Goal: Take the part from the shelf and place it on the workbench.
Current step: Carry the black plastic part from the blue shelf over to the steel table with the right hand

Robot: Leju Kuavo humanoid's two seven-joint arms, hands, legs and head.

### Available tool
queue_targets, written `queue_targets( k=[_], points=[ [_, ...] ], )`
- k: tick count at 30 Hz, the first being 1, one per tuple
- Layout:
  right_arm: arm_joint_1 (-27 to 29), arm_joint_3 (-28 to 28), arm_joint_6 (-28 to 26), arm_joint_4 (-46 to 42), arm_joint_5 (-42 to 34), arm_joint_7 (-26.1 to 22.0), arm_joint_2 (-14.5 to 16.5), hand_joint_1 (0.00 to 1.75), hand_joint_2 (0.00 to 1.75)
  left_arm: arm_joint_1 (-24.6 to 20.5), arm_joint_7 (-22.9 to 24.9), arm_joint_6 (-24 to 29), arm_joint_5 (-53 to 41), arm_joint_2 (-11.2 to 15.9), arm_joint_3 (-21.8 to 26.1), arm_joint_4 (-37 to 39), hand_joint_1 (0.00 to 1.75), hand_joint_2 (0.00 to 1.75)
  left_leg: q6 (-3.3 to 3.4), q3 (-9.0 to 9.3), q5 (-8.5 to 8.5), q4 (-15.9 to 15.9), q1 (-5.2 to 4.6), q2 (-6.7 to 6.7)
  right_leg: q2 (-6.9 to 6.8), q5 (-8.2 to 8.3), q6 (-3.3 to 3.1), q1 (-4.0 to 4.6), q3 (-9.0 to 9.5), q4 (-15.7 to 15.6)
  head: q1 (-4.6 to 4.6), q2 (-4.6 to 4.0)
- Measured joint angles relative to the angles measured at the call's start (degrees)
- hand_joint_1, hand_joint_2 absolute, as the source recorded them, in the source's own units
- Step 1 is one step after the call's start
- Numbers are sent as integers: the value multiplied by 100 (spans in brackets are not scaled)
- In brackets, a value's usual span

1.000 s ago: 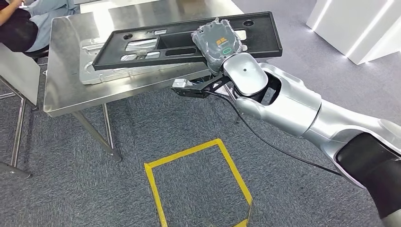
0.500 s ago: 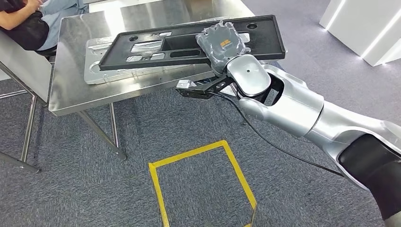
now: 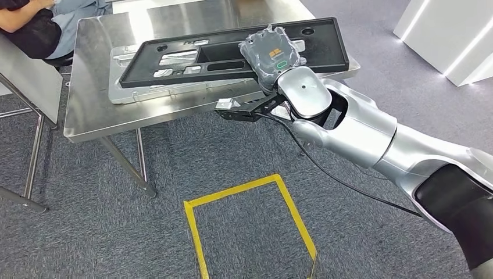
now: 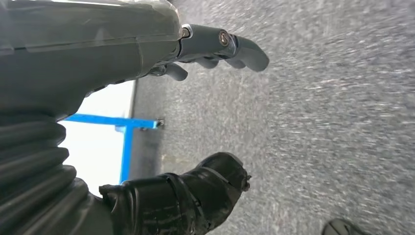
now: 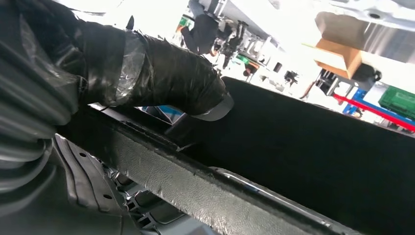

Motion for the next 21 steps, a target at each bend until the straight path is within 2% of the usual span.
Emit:
queue_targets(
  k=[1,3,5,6,7,9,10,12,14,16,17,19,20,21],
  points=[
    [-8,0,0,3,1,1,-1,175,175,2,2,-7,0,0,1,0,0,175,28,25,5,-25,14,3,4,-114,13,0,-101,208,11,1],
    [-6,1,1,11,3,-2,-1,175,175,-4,9,-26,-2,0,1,0,0,175,71,38,-10,-28,9,4,8,-412,26,-5,-490,943,31,1],
    [25,8,3,19,3,-7,0,175,175,-11,15,-35,-3,0,1,0,0,175,97,42,-35,-13,4,-4,8,-529,37,-9,-828,1482,35,1],
    [36,18,4,24,3,-10,-1,175,175,-11,15,-37,-4,0,1,0,0,175,99,45,-54,4,4,-13,7,-441,38,-15,-868,1475,35,1],
    [41,27,5,30,3,-9,-1,175,175,-7,17,-37,-5,0,2,0,0,175,91,50,-80,30,5,-24,7,-265,34,-21,-800,1263,36,1],
    [30,41,5,36,3,-9,-2,175,175,4,25,-35,-6,0,3,0,0,175,52,52,-150,102,5,-44,7,128,5,-26,-506,563,34,1],
    [19,43,5,37,3,-9,-1,175,175,6,29,-31,-8,0,3,0,0,175,25,38,-183,149,-5,-50,9,232,-15,-19,-372,270,32,1],
    [11,51,5,43,4,-9,2,175,175,2,33,-14,-19,1,4,0,0,175,-21,7,-214,191,-20,-58,16,234,-58,5,-269,54,16,1],
    [13,69,7,54,5,-9,2,175,175,-4,37,4,-32,1,5,0,0,175,-62,10,-224,180,-16,-60,20,232,-110,14,-251,25,9,1],
    [8,80,8,67,7,-7,1,175,175,-2,43,22,-37,-7,5,1,0,175,-118,-23,-313,285,-5,-46,18,232,-174,-6,-204,-17,2,1],
    [3,81,8,72,9,-7,2,175,175,-2,46,34,-37,-8,5,1,0,175,-148,-110,-423,482,1,-34,18,232,-203,-21,-173,-40,-5,1],
    [3,85,8,75,14,-8,5,175,175,-2,50,52,-37,-2,5,0,0,175,-190,-438,-697,1137,9,-12,17,209,-235,-16,-127,-48,-15,1],
    [14,91,8,78,14,-8,7,175,175,-1,50,55,-37,3,6,0,0,175,-200,-622,-783,1461,12,-8,18,193,-245,-9,-104,-47,-16,1],
    [29,97,9,80,14,-9,7,175,175,0,50,56,-37,5,6,0,0,175,-200,-750,-790,1654,12,-7,17,176,-252,-3,-80,-47,-16,1]
  ],
)
